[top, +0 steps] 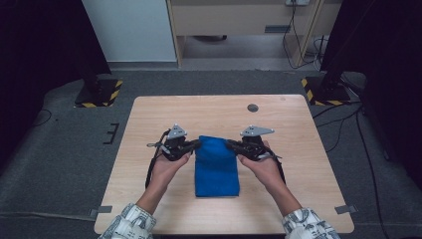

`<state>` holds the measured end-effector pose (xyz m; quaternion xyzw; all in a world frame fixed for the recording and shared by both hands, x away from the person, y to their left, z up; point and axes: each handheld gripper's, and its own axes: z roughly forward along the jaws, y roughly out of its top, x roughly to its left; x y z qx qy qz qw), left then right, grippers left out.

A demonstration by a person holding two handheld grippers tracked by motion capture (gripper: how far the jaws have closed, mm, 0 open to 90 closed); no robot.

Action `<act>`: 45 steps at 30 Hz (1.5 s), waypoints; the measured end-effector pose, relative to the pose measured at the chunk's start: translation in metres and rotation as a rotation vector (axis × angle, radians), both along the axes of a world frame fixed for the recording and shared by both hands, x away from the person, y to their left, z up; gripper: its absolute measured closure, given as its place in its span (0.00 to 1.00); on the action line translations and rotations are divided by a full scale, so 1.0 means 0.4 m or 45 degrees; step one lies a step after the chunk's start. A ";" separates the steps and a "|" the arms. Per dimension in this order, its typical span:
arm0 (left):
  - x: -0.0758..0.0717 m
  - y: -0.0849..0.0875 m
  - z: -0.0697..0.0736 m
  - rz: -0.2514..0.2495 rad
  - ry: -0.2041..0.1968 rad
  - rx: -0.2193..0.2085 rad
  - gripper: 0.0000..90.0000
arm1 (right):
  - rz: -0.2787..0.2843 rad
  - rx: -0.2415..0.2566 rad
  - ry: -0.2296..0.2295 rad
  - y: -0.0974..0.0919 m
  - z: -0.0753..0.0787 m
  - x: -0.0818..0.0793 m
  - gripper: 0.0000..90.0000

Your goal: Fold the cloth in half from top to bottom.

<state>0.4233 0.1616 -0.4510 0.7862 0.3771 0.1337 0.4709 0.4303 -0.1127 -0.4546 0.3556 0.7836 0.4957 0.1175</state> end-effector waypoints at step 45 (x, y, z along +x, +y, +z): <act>-0.094 0.016 -0.048 0.007 0.016 -0.052 0.51 | 0.088 -0.007 0.078 -0.002 -0.095 -0.076 0.92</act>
